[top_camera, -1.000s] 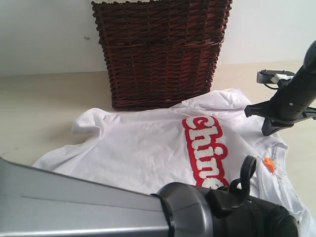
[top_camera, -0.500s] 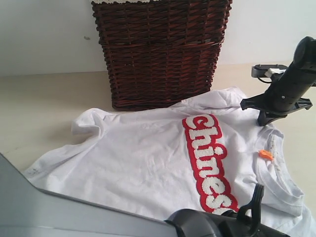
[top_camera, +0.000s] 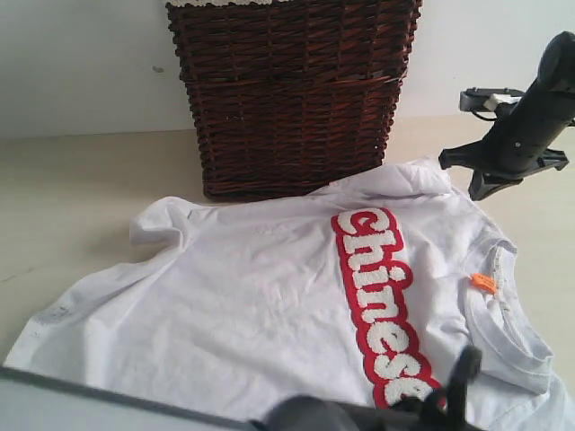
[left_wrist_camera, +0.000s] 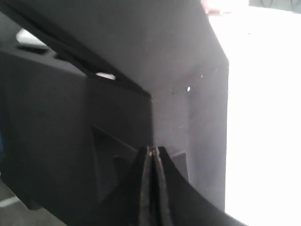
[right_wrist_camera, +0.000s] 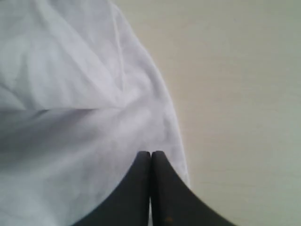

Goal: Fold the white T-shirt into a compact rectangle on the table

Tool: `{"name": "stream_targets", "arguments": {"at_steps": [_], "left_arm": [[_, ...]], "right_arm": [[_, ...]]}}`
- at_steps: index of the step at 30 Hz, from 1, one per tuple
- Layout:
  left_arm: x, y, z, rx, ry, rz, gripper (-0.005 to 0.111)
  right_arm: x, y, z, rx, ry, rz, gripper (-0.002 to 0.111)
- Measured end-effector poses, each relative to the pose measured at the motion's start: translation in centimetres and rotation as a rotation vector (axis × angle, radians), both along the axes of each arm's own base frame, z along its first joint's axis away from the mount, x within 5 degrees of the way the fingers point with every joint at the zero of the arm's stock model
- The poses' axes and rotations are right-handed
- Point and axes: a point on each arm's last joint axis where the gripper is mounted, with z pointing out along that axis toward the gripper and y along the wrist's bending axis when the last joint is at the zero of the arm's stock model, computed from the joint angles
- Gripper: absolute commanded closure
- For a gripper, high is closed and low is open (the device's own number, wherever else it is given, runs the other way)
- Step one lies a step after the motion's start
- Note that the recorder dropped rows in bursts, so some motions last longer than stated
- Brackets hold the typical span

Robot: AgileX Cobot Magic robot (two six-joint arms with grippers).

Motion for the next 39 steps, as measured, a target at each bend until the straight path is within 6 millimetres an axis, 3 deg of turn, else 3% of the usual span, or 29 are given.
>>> {"name": "stream_targets", "arguments": {"at_steps": [4, 6, 12, 16, 20, 24, 30, 35, 39], "left_arm": [[2.8, 1.4, 4.4, -0.122, -0.061, 0.087, 0.107], [4.4, 2.4, 6.8, -0.197, -0.102, 0.146, 0.107], [8.7, 7.6, 14.2, -0.417, -0.232, 0.346, 0.107], [10.0, 11.3, 17.5, -0.521, -0.302, 0.455, 0.107], [10.7, 14.6, 19.2, -0.599, -0.368, 0.554, 0.107], [11.3, 17.5, 20.0, -0.664, -0.444, 0.661, 0.107], [10.8, 20.5, 21.7, -0.768, -0.521, 0.744, 0.107], [9.6, 21.7, 22.0, -0.788, -0.510, 0.742, 0.107], [9.1, 22.3, 21.6, -0.776, -0.496, 0.744, 0.107]], "right_arm": [[-1.0, 0.3, 2.9, 0.002, -0.070, -0.002, 0.108], [-1.7, 0.5, 3.2, 0.015, -0.084, -0.010, 0.108], [-4.2, 1.4, -1.2, 0.087, 0.044, 0.009, 0.108], [-4.9, 1.7, -1.4, 0.107, 0.106, 0.031, 0.108], [-6.0, 1.9, 0.9, 0.115, 0.123, 0.057, 0.108], [-9.0, 2.4, 2.4, 0.115, 0.137, 0.060, 0.108], [-13.2, 2.4, -0.6, 0.059, 0.276, 0.006, 0.108], [-12.9, 2.9, -2.7, 0.076, 0.285, -0.015, 0.108], [-12.5, 3.8, -3.1, 0.063, 0.273, 0.019, 0.108]]}}
